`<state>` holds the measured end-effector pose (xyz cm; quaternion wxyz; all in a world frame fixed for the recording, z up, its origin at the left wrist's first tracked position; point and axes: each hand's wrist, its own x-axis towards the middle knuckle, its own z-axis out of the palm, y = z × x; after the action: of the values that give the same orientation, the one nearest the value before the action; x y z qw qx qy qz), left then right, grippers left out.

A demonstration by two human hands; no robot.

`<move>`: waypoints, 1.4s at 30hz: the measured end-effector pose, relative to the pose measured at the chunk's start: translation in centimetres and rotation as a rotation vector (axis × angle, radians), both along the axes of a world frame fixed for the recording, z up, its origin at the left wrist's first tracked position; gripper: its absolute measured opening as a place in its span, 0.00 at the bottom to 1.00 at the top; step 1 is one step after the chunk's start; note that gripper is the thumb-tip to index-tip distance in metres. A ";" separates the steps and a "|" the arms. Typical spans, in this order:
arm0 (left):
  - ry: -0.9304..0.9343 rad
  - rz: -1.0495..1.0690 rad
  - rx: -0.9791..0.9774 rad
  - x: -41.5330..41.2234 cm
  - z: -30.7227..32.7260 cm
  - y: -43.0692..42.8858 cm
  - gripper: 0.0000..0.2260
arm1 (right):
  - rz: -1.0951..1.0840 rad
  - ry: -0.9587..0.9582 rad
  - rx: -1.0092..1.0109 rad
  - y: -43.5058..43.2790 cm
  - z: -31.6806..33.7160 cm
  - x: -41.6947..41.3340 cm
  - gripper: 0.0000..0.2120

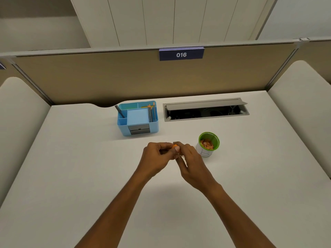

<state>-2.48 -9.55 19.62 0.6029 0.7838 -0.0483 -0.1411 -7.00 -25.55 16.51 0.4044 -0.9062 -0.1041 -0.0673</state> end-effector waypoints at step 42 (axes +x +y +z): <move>0.527 0.240 -0.749 -1.9 -1.5 1.2 0.10 | -0.439 0.119 -0.177 -14.4 -3.5 5.4 0.10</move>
<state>-4.40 -8.34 18.13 0.8477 0.4501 0.1500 -0.2375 -1.58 -39.97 13.03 0.3045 -0.9413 0.1139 -0.0909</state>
